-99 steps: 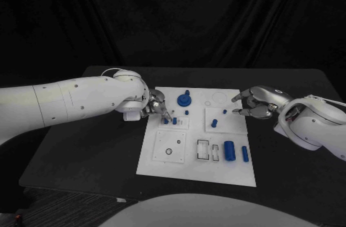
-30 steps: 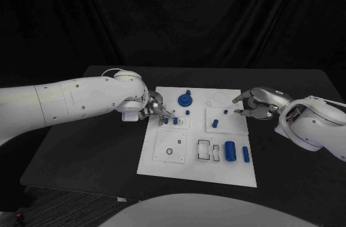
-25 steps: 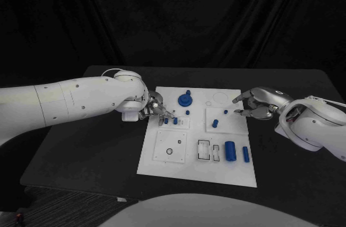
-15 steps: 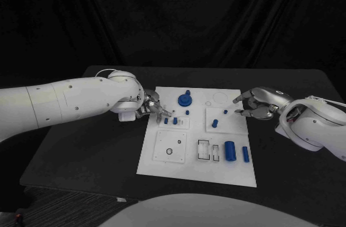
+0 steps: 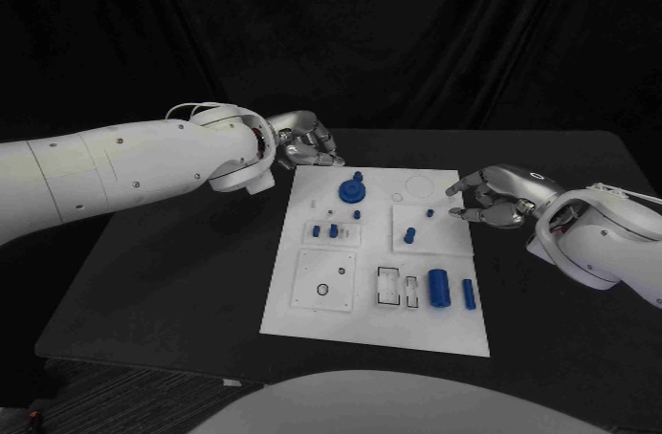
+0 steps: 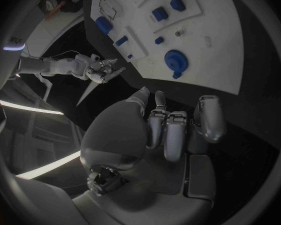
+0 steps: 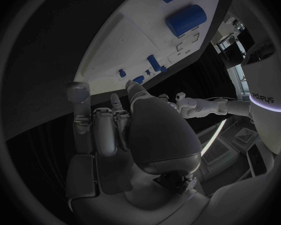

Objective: Assemble the parts on the task board

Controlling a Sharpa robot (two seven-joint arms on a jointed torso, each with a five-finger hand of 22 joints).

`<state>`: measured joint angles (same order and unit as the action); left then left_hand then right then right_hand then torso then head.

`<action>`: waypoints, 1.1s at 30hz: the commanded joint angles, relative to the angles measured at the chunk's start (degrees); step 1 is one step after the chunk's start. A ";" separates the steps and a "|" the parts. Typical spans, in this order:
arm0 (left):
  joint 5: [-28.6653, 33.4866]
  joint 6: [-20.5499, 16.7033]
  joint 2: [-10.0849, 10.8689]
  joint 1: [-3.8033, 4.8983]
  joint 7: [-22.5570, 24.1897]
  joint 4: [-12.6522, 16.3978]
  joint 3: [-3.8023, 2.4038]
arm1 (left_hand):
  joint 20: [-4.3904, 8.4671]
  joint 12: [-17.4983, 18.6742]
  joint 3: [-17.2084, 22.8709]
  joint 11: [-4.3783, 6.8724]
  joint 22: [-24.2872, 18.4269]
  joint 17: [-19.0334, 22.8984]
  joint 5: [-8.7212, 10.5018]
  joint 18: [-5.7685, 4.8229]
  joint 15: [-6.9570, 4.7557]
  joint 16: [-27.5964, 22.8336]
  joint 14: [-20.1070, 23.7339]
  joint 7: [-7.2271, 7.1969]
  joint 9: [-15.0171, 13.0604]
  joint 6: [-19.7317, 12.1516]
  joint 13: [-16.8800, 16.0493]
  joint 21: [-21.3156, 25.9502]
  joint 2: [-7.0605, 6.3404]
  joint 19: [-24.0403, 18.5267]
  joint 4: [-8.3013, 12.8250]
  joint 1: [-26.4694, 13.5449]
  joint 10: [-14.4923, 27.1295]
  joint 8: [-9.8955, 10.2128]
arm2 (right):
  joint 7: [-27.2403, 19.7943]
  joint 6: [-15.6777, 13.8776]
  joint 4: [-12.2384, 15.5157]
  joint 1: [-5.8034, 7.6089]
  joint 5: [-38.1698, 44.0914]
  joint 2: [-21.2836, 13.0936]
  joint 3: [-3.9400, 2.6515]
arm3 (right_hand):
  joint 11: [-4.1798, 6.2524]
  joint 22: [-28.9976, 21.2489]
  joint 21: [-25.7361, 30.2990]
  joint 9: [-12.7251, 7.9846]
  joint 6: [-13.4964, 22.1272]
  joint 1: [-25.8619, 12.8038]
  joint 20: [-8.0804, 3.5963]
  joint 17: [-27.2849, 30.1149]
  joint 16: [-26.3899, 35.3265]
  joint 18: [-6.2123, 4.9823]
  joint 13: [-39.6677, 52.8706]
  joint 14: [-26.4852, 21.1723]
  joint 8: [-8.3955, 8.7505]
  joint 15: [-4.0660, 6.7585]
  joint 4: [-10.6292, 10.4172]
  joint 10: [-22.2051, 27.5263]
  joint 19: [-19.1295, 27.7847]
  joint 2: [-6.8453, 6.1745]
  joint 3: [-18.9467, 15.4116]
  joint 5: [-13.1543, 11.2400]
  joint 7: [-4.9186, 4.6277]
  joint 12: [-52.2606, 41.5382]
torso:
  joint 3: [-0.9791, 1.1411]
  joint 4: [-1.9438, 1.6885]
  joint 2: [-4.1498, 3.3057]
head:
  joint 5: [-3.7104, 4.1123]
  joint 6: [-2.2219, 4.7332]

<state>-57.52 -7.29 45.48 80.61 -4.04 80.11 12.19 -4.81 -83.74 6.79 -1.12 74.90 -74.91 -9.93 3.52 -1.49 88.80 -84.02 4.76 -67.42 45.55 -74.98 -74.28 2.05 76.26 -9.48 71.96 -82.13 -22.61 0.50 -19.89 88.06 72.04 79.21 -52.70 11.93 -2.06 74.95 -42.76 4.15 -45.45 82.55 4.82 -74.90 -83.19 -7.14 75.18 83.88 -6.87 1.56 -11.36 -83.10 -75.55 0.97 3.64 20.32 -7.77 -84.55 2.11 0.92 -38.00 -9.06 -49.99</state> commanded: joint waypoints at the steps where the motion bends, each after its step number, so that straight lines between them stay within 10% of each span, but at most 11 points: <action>1: -10.34 -7.19 -1.01 -0.86 17.00 -0.96 -0.02 | -0.41 5.32 1.17 -0.31 8.90 -7.70 1.57 0.96 0.67 -3.11 2.17 0.28 2.72 -1.27 -6.58 2.19 -0.33 -2.60 0.58 3.60 5.99 1.55 | -1.45 -2.89 0.31 -0.14 0.11 -0.32 -0.03 | -0.12 4.94 -0.29 0.01 -0.56 0.15 -0.10 -9.65 -0.04 -0.51 9.21 3.31 0.16 -0.07 0.14 -0.02 0.02 0.05 0.08 0.33 0.02 -0.02 | -0.22 0.02 -0.06 | 0.40 -0.01; 2: -12.36 -7.60 -1.34 -1.23 18.30 -1.34 -0.02 | -0.66 8.69 1.78 -0.66 8.45 -3.40 2.68 1.24 0.89 -6.06 7.07 0.51 3.50 -1.32 -4.39 3.59 -0.46 -4.08 1.06 5.08 10.00 1.69 | -1.55 -2.99 0.36 -0.14 0.11 -0.40 -0.03 | -0.12 4.95 -0.35 0.02 -0.60 0.13 -0.10 -9.66 -0.05 -0.51 9.25 3.32 0.14 -0.07 0.13 -0.07 0.00 0.04 0.08 0.34 0.02 -0.06 | -0.22 0.04 -0.07 | 0.46 -0.01; 4: -17.44 -8.53 -2.17 -2.30 21.13 -2.32 -0.02 | -1.45 40.02 5.37 -1.81 8.57 1.32 3.67 1.18 1.87 -9.60 10.85 1.02 8.54 -1.45 17.15 3.49 -1.57 -4.22 1.30 9.03 36.95 4.20 | -1.74 -3.20 0.48 -0.14 0.11 -0.59 -0.03 | -0.13 4.96 -0.41 0.03 -0.67 0.09 -0.10 -9.68 -0.08 -0.50 9.23 3.33 0.11 -0.07 0.10 -0.04 -0.02 0.04 0.09 0.33 0.01 -0.04 | -0.25 0.08 -0.08 | 0.46 -0.01; 6: -21.58 -9.33 -2.94 -3.16 23.16 -3.26 -0.02 | -2.06 52.15 8.56 -1.98 8.50 10.28 3.85 1.31 2.01 -16.76 18.10 1.11 16.13 -0.65 29.24 3.71 -3.92 -4.19 0.64 11.18 37.43 8.00 | -1.86 -3.36 0.63 -0.14 0.11 -0.77 -0.03 | -0.13 4.96 -0.41 0.03 -0.67 0.09 -0.10 -9.68 -0.08 -0.50 9.23 3.33 0.11 -0.07 0.10 -0.04 -0.02 0.04 0.09 0.33 0.01 -0.04 | -0.20 0.13 -0.06 | 0.40 -0.01; 9: -27.35 -9.89 -4.37 -4.67 25.34 -4.85 -0.02 | -2.06 61.25 11.16 -1.16 8.86 14.09 4.04 1.11 0.61 -19.74 17.00 -0.49 26.38 -0.70 39.63 2.73 -6.59 -2.47 -0.05 12.15 39.76 15.73 | -2.10 -3.62 0.93 -0.15 0.11 -1.08 -0.03 | -0.13 4.96 -0.41 0.03 -0.67 0.09 -0.10 -9.68 -0.08 -0.50 9.23 3.33 0.11 -0.07 0.10 -0.04 -0.02 0.04 0.09 0.33 0.01 -0.04 | -0.29 0.15 -0.17 | 0.46 -0.01; 11: -28.85 -9.82 -5.01 -5.26 25.94 -5.56 -0.02 | -1.79 64.67 11.81 -0.83 8.89 15.39 4.05 1.05 0.17 -20.89 16.02 -1.24 32.48 0.03 45.00 2.75 -7.85 -1.80 -0.19 12.30 39.74 19.08 | -2.16 -3.66 1.05 -0.15 0.11 -1.20 -0.03 | -0.14 4.98 -0.49 0.04 -0.75 0.04 -0.10 -9.73 -0.15 -0.48 9.27 3.36 0.08 -0.07 0.07 -0.09 -0.06 0.01 0.09 0.31 0.00 -0.08 | -0.37 0.18 -0.20 | 0.51 -0.01; 17: -31.55 -9.52 -6.92 -6.93 27.41 -7.89 -0.02 | -0.99 69.38 9.90 -0.49 7.58 22.77 4.05 1.82 -0.02 -27.61 18.67 -1.14 41.53 1.93 54.37 7.47 -7.52 -3.55 0.58 11.18 42.77 19.01 | -2.17 -3.66 1.28 -0.18 0.11 -1.48 -0.03 | -0.14 4.98 -0.49 0.04 -0.75 0.04 -0.10 -9.73 -0.15 -0.48 9.27 3.36 0.08 -0.07 0.07 -0.09 -0.06 0.01 0.09 0.31 0.00 -0.08 | -0.28 0.24 -0.16 | 0.59 -0.01; 33: -35.01 -7.51 -8.77 -8.53 24.81 -9.44 -0.02 | -1.01 66.79 7.51 -0.86 8.28 22.62 4.61 1.49 0.14 -27.21 17.05 -2.06 46.69 2.99 58.02 7.17 -6.86 -1.63 1.05 10.06 37.12 18.72 | -2.08 -3.72 1.88 -0.21 0.11 -2.24 -0.03 | -0.14 4.99 -0.51 0.06 -0.85 0.00 -0.10 -9.74 -0.15 -0.48 9.25 3.37 0.04 -0.07 0.05 -0.08 -0.08 0.00 0.10 0.29 0.00 -0.07 | -0.20 0.10 -0.12 | 0.84 -0.01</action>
<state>-91.14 -15.24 36.94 72.21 20.81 70.72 12.23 -5.82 -16.66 14.48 -1.97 74.94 -52.28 -5.27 4.40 -1.53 61.41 -66.66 2.70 -20.79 47.96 -17.00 -67.00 -5.00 74.15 -8.54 82.21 -44.74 -3.77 -1.37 -22.79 89.73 71.99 79.21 -54.83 11.94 -2.07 74.93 -42.98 4.16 -45.86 82.54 4.82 -74.90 -83.19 -7.14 75.05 83.87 -6.87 1.55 -11.37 -83.09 -75.55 0.97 3.64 20.32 -7.78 -84.84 1.90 1.05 -38.16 -8.21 -49.99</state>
